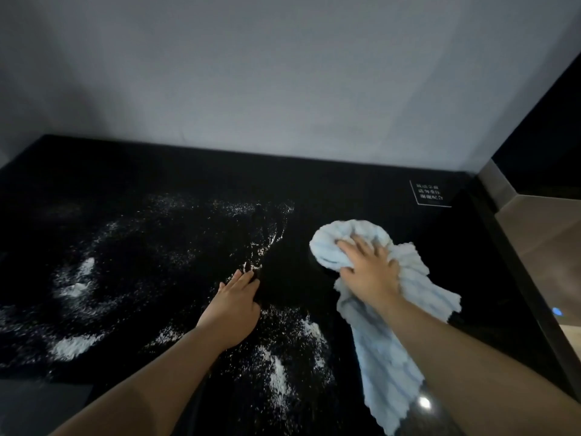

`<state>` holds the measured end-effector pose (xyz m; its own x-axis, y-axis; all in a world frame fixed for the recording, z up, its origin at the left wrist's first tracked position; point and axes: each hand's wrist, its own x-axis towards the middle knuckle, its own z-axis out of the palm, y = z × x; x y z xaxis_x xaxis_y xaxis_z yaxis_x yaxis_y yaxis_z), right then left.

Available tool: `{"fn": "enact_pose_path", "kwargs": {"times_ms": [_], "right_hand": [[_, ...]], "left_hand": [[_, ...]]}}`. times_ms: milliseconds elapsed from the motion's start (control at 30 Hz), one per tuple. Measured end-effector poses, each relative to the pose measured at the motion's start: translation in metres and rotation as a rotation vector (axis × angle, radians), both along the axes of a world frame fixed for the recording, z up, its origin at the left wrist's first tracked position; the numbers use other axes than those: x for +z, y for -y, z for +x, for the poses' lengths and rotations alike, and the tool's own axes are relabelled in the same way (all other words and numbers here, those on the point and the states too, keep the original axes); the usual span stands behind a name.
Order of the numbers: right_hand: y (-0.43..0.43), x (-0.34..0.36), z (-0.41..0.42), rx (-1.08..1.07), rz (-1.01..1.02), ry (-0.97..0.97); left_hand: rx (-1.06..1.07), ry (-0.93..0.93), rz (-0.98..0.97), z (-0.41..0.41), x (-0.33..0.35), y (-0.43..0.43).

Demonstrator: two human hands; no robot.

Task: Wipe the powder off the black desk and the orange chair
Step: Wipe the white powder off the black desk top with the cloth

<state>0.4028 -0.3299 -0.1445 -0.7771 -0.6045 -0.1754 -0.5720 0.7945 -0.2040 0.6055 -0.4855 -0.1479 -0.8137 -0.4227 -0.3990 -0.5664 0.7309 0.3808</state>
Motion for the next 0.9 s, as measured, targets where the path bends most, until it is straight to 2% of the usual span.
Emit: {"fn": "enact_pose_path", "kwargs": {"times_ms": [100,167,200,267,367,433,533,667,900], "right_hand": [[-0.016,-0.018,0.059,0.271,-0.061,0.019],[-0.031,-0.018,0.081,0.43,-0.147,0.135],[-0.032,-0.013,0.078,0.409,-0.217,0.172],[-0.028,-0.006,0.054,0.223,-0.29,0.104],[-0.017,0.003,0.036,0.031,-0.056,0.058],[-0.01,-0.001,0.048,0.067,-0.001,0.07],[-0.011,-0.006,0.082,0.211,-0.032,0.061],[-0.021,-0.015,0.121,0.366,-0.057,0.065],[-0.042,-0.013,0.154,0.429,-0.077,0.109]], "left_hand": [[-0.015,-0.003,-0.025,0.008,0.002,-0.008],[-0.023,-0.002,-0.025,0.014,0.002,-0.013],[-0.028,0.002,-0.03,0.017,0.002,-0.015],[-0.03,-0.003,-0.032,0.023,0.001,-0.019],[-0.003,-0.037,-0.001,0.029,0.0,-0.027],[0.032,-0.056,0.035,0.032,0.0,-0.027],[0.088,-0.122,0.081,0.037,0.001,-0.024],[0.327,-0.26,0.137,0.042,0.008,-0.024],[0.336,-0.275,0.186,0.069,0.014,-0.049]]}}
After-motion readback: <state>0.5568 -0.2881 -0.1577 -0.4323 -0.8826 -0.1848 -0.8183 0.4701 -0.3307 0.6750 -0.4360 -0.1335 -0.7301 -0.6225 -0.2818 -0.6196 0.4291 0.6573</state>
